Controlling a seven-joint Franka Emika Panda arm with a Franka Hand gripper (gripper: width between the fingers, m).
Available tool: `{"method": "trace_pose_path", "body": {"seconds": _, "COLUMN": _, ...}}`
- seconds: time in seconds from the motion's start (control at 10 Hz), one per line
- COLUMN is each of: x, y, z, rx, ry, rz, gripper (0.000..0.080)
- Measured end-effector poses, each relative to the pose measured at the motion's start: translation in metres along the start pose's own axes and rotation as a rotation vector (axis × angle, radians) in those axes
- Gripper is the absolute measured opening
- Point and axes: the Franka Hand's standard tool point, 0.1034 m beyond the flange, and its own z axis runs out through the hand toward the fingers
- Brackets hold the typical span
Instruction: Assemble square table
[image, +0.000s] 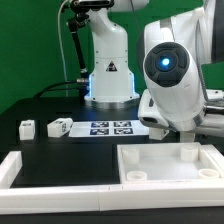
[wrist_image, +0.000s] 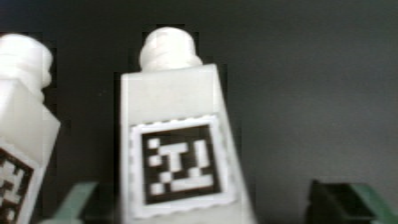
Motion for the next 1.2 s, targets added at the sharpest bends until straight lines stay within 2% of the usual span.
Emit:
{"method": "trace_pose_path", "body": {"seconds": 0.1, "x": 0.000, "y": 0.000, "z": 0.000, "rx": 0.000, "ry": 0.000, "rz": 0.000, "gripper": 0.0336}}
{"method": "trace_pose_path", "body": {"seconds": 0.2, "x": 0.000, "y": 0.000, "z": 0.000, "rx": 0.000, "ry": 0.000, "rz": 0.000, "gripper": 0.0288}}
{"method": "trace_pose_path", "body": {"seconds": 0.9, "x": 0.000, "y": 0.001, "z": -0.003, "rx": -0.003, "ry": 0.002, "rz": -0.004, "gripper": 0.0290}}
{"method": "trace_pose_path", "body": {"seconds": 1.1, "x": -0.013, "y": 0.009, "z": -0.054, "rx": -0.031, "ry": 0.028, "rz": -0.042, "gripper": 0.0291}}
{"method": "trace_pose_path", "body": {"seconds": 1.2, "x": -0.026, "y": 0.011, "z": -0.085, "rx": -0.036, "ry": 0.061, "rz": -0.059, "gripper": 0.0291}}
